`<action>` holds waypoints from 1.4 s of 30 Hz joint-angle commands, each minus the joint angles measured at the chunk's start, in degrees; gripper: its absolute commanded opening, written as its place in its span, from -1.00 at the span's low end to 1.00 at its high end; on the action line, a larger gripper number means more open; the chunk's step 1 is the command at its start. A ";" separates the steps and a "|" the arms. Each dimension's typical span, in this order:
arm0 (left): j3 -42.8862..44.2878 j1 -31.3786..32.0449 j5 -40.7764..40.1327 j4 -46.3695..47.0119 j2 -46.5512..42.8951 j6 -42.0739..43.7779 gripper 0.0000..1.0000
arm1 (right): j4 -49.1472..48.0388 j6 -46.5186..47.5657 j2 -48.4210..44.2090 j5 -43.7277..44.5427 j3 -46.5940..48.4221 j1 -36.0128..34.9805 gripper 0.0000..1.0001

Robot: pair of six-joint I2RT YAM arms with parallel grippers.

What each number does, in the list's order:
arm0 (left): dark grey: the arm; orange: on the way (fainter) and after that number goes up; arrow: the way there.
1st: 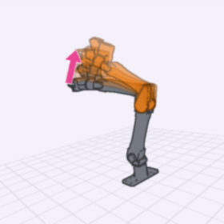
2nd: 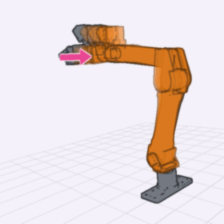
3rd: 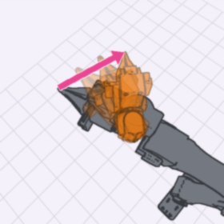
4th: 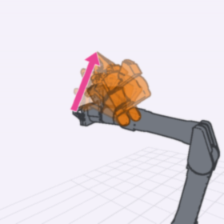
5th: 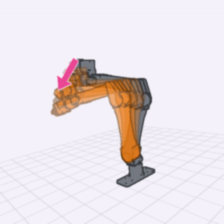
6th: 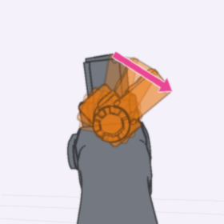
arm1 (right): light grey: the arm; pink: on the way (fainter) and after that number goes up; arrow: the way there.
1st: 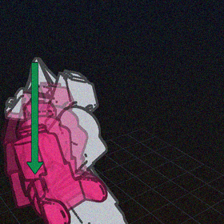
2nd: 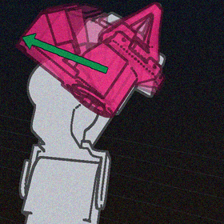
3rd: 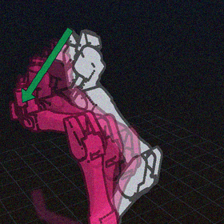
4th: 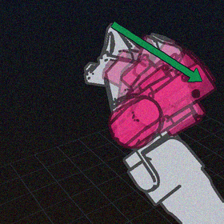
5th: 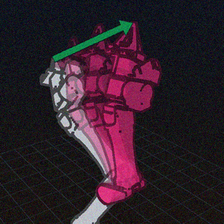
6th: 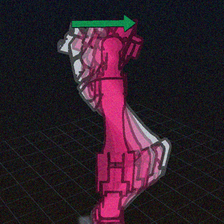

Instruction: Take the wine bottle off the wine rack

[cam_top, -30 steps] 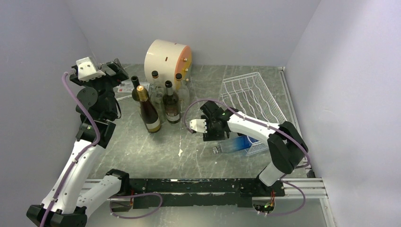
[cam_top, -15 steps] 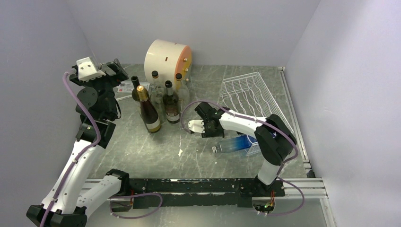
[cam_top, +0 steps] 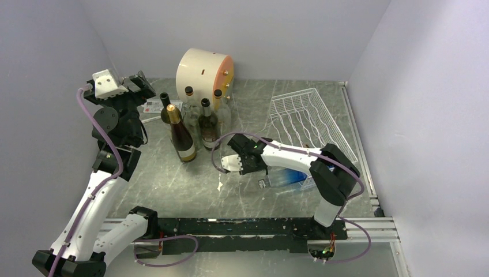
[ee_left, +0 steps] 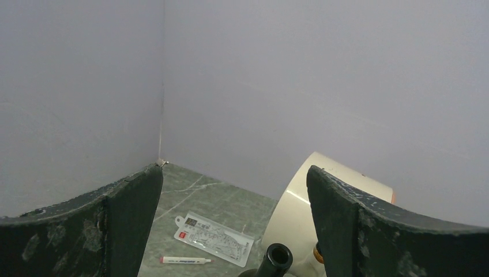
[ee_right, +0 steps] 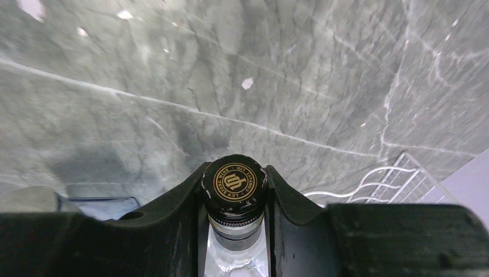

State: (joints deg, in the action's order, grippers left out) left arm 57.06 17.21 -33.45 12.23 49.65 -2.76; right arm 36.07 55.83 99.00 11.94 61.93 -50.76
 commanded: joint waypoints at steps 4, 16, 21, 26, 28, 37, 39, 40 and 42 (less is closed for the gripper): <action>0.16 0.37 -1.15 2.21 -0.13 1.09 0.96 | -1.67 -1.03 -2.69 0.56 4.63 -5.59 -0.98; -0.19 1.01 -1.88 2.79 0.37 1.97 0.96 | -4.60 -8.46 -3.08 -0.55 12.71 -12.00 -1.00; -0.01 1.86 -1.94 2.56 1.32 2.24 0.96 | -7.61 -10.72 -7.73 -3.06 14.48 -13.95 -1.00; -0.28 2.60 -2.87 3.30 1.41 3.34 0.96 | -12.90 -12.50 -14.65 -6.41 13.01 -14.00 -1.00; -0.36 2.65 -2.93 3.37 1.34 3.51 0.96 | -15.60 -13.41 -17.12 -7.75 12.07 -13.99 -1.00; -0.29 2.87 -3.06 3.25 1.60 3.44 0.96 | -35.76 -24.02 -24.56 -16.44 4.65 -12.73 -1.00; -0.36 2.97 -3.07 3.38 1.50 3.65 0.96 | -39.97 -27.10 -24.52 -19.08 3.59 -11.83 -1.00; -0.41 3.08 -3.24 3.50 1.40 3.75 0.96 | -41.79 -28.26 -24.27 -19.91 3.33 -11.47 -1.00; -0.58 3.25 -3.51 3.82 1.26 4.09 0.96 | -42.22 -29.31 -22.73 -20.07 4.38 -11.06 -1.00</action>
State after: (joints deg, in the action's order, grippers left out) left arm 57.04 19.77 -35.81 13.56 51.31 0.25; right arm 9.65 30.33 76.93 -5.41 64.27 -63.02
